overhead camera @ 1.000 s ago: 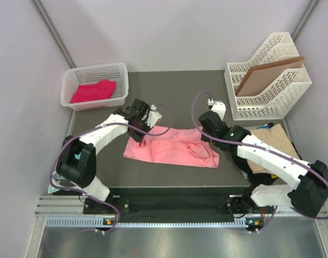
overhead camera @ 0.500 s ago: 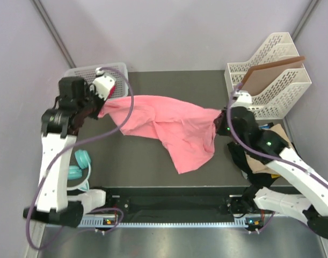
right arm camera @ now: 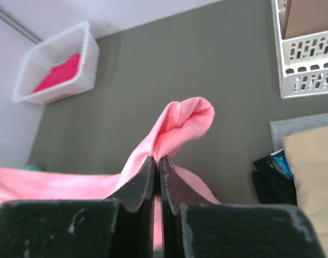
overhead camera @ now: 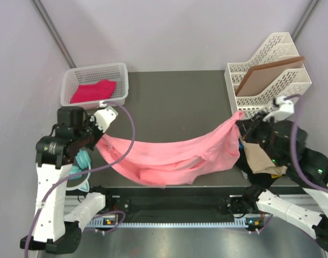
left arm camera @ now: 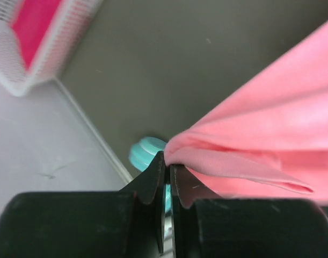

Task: Fold and stack the t-shirts
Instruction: Flatten out the tshirt

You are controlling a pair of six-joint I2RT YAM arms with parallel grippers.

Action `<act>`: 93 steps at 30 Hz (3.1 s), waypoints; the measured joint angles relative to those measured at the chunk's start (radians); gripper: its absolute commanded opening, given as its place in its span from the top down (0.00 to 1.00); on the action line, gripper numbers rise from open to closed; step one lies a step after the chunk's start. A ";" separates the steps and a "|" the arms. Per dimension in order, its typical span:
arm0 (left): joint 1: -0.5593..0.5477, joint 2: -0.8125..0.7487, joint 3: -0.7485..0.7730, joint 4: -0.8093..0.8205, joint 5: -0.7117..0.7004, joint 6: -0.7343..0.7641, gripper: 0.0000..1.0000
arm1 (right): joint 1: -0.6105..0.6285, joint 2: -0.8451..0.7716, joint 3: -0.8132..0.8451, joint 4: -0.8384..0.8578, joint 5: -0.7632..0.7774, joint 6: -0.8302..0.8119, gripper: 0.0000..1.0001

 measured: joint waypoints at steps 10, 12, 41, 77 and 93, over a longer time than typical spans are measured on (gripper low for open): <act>0.000 0.316 -0.284 0.281 0.023 -0.016 1.00 | -0.202 0.500 -0.223 0.214 -0.085 -0.033 1.00; 0.000 0.395 -0.284 0.337 0.015 -0.023 1.00 | -0.233 0.593 -0.225 0.242 -0.089 -0.047 1.00; 0.016 0.513 -0.460 0.669 -0.229 -0.007 0.27 | -0.315 0.876 -0.203 0.403 -0.043 -0.164 0.27; 0.109 0.682 -0.513 0.612 -0.126 -0.195 0.50 | -0.321 0.459 -0.486 0.387 -0.154 -0.116 0.41; 0.115 0.734 -0.488 0.639 -0.070 -0.214 0.64 | -0.321 0.479 -0.499 0.406 -0.169 -0.115 0.44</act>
